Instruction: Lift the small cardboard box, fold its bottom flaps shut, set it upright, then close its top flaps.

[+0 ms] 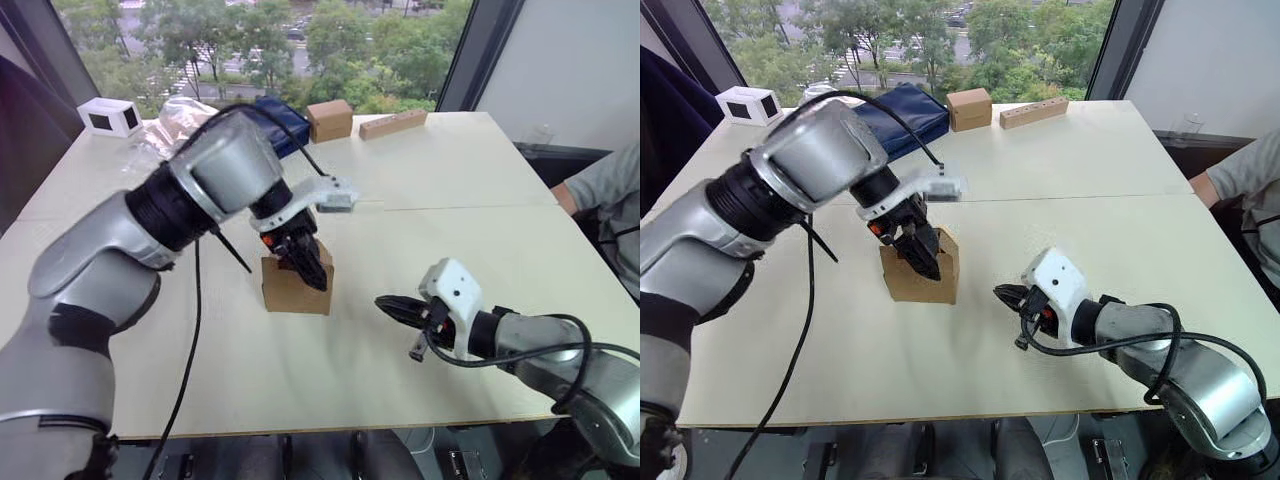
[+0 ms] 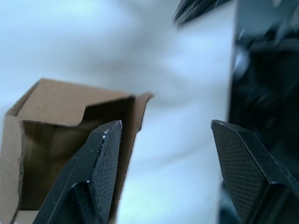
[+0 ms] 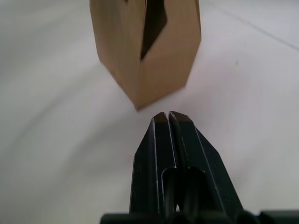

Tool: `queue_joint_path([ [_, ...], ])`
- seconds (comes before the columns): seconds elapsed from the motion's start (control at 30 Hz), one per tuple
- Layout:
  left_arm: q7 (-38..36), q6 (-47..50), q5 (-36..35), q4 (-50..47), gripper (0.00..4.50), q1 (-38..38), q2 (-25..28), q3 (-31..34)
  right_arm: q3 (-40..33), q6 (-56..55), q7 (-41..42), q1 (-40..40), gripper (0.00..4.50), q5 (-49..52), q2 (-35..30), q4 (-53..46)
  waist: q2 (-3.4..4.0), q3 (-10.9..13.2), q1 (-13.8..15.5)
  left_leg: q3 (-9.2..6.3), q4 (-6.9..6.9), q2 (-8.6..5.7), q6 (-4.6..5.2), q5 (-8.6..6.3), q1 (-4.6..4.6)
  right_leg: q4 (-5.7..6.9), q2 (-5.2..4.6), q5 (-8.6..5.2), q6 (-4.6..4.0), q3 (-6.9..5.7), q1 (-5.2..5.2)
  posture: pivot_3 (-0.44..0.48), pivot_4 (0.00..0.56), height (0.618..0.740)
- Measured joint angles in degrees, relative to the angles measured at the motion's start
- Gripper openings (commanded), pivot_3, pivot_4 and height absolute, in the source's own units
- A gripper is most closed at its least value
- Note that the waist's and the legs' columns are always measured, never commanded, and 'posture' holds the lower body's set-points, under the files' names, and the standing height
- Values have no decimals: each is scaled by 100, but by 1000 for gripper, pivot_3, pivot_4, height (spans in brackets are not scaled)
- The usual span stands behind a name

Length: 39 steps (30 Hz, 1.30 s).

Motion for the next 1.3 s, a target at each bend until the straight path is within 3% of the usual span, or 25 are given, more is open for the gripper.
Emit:
queue_joint_path([
  [0.03, 42, 72, -121, 101, 3107, 9, -4, 281, -96, -28, 11, -3, 0, 93, 95, 23, -1, 0, 1, 0, 0, 1, 0, 0, 0, 0, 0, 0, 0, 0, 0, 0, 150, 740],
  [0.13, 651, 192, -575, 331, 3107, 326, -2, 2024, -537, -79, 23, -4, 0, 490, 339, 164, 9, -6, -8, 4, -1, 1, 3, -2, 4, 2, -6, 0, 0, 3, -1, 0, 150, 740],
  [0.23, 1854, -635, -657, -207, 3107, 1468, -178, 3783, -784, -88, 33, -30, 0, 699, 411, 404, 22, -14, -12, 8, -2, 4, 1, -1, 13, 6, -12, 0, -1, 9, 2, 0, 150, 740],
  [0.33, 2856, -869, -605, -774, 3107, 2726, -136, 4486, -838, -85, 92, -137, 0, 754, 378, 708, 14, -9, 8, 4, -1, 6, -14, 8, 5, 8, -11, 0, -2, 4, -5, 0, 150, 740],
  [0.43, 3549, -1092, -586, -1314, 2414, 3583, -86, 4918, -731, -100, 268, -295, 0, 666, 243, 972, 12, -9, 35, 5, -1, -11, -15, 8, 2, 6, -30, 1, -1, 1, -2, 0, 150, 740],
  [0.53, 4096, -1478, -581, -1785, 987, 4495, -217, 5394, -566, -184, 504, -291, 0, 428, 64, 1280, 11, -10, 45, 7, 0, -20, -15, 7, 4, 5, -43, 2, 0, 0, 2, 0, 150, 740],
  [0.57, 4278, -1570, -617, -1885, 800, 4724, -322, 5534, -495, -210, 580, -290, 0, 349, 55, 1366, 9, -10, 59, 7, 1, -21, -15, 8, 4, 5, -43, 2, 1, 0, 3, 0, 150, 740],
  [0.6, 4400, -1637, -620, -1944, 177, 4885, -373, 5584, -405, -230, 634, -301, 0, 276, 50, 1421, 7, -11, 71, 7, 2, -21, -16, 8, 4, 5, -42, 2, 1, -1, 3, 0, 150, 740],
  [0.63, 4519, -1841, -609, -2079, 63, 5171, -367, 5598, -268, -259, 702, -316, 0, 184, 47, 1466, 8, -12, 67, 8, 1, -21, -16, 8, 7, 6, -42, 2, 1, 1, 4, 0, 150, 740],
  [0.87, 4697, -2776, -396, -2281, 63, 6706, -314, 5226, 527, -508, 781, -473, 0, -609, 169, 1944, 8, -16, 25, 8, -3, -18, -18, 8, 10, 5, -42, 2, 0, 0, 4, 0, 150, 740],
  [1.1, 4849, -3363, -220, -2290, 63, 6976, -479, 4673, 1279, -967, 785, -949, 0, -1418, 668, 2610, 7, -18, 24, 7, -5, -19, -21, 9, 10, 4, -42, 2, 0, -3, 4, 0, 150, 740],
  [1.3, 4880, -3265, -243, -2475, 63, 7261, -455, 4293, 1684, -1183, 1017, -1155, 0, -1819, 839, 2870, 8, -18, 13, 6, -6, -18, -21, 10, 10, 4, -42, 2, 0, -3, 2, 0, 150, 740],
])
